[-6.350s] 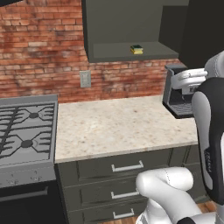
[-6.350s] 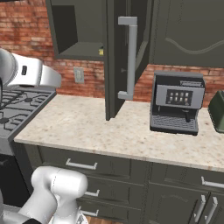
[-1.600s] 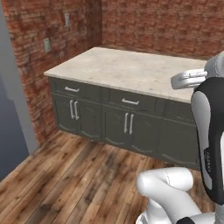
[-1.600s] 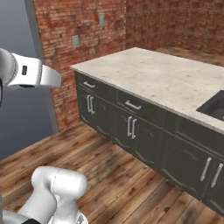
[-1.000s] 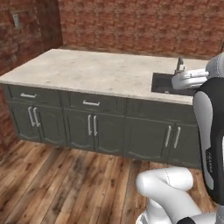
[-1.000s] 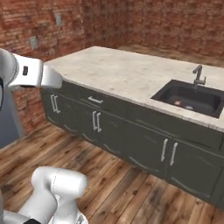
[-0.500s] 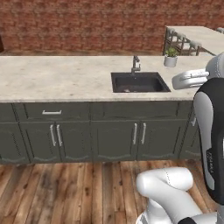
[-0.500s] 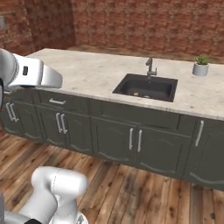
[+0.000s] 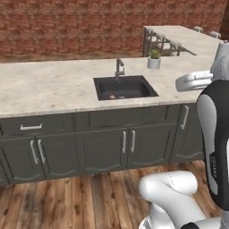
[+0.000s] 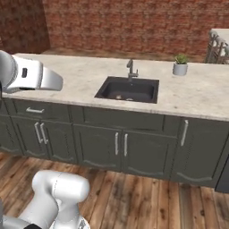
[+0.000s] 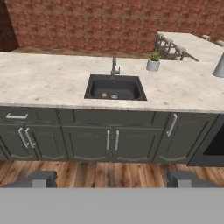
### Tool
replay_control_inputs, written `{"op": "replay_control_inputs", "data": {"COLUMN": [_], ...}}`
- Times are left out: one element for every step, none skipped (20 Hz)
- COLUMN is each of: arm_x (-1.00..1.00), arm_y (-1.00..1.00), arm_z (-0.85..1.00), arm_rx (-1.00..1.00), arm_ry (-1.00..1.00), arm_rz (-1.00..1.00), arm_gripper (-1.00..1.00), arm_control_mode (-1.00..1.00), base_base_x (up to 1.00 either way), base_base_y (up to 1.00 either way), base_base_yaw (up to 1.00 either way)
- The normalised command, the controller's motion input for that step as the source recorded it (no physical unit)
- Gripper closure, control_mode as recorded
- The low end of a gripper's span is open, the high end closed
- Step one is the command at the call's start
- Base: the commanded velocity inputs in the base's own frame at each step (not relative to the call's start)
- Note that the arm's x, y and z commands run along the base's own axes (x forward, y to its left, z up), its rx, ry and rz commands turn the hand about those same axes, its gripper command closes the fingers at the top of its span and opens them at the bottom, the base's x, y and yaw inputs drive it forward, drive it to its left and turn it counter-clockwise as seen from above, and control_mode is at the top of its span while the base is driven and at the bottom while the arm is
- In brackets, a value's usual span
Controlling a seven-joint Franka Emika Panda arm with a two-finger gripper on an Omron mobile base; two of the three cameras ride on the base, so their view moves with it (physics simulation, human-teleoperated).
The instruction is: Pick up the sponge and bar soap from the sink, and place them back in the cabinet, and close the cabinet door.
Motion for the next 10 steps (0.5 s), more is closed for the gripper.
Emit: {"op": "replay_control_inputs", "data": {"arm_x": [0.00, 0.00, 0.00, 0.00, 0.00, 0.00, 0.00, 0.00, 0.00, 0.00], "arm_y": [0.00, 0.00, 0.00, 0.00, 0.00, 0.00, 0.00, 0.00, 0.00, 0.00], "arm_z": [0.00, 0.00, 0.00, 0.00, 0.00, 0.00, 0.00, 0.00, 0.00, 0.00], "arm_rx": [0.00, 0.00, 0.00, 0.00, 0.00, 0.00, 0.00, 0.00, 0.00, 0.00], "arm_ry": [0.00, 0.00, 0.00, 0.00, 0.00, 0.00, 0.00, 0.00, 0.00, 0.00], "arm_rz": [0.00, 0.00, 0.00, 0.00, 0.00, 0.00, 0.00, 0.00, 0.00, 0.00], "arm_gripper": [-1.00, -1.00, -1.00, -1.00, -1.00, -1.00, -1.00, -1.00, -1.00, -1.00], "arm_control_mode": [1.00, 1.00, 1.00, 1.00, 1.00, 1.00, 1.00, 1.00, 1.00, 1.00], "base_base_x": [0.60, 0.64, 0.64, 0.67, 0.74, 0.74, 0.74, 0.74, 0.72, 0.63], "base_base_y": [0.00, 0.00, 0.00, 0.00, 0.00, 0.00, 0.00, 0.00, 0.00, 0.00], "base_base_yaw": [-0.11, -0.11, -0.11, -0.10, -0.05, -0.05, -0.06, -0.06, -0.06, -0.08]}}
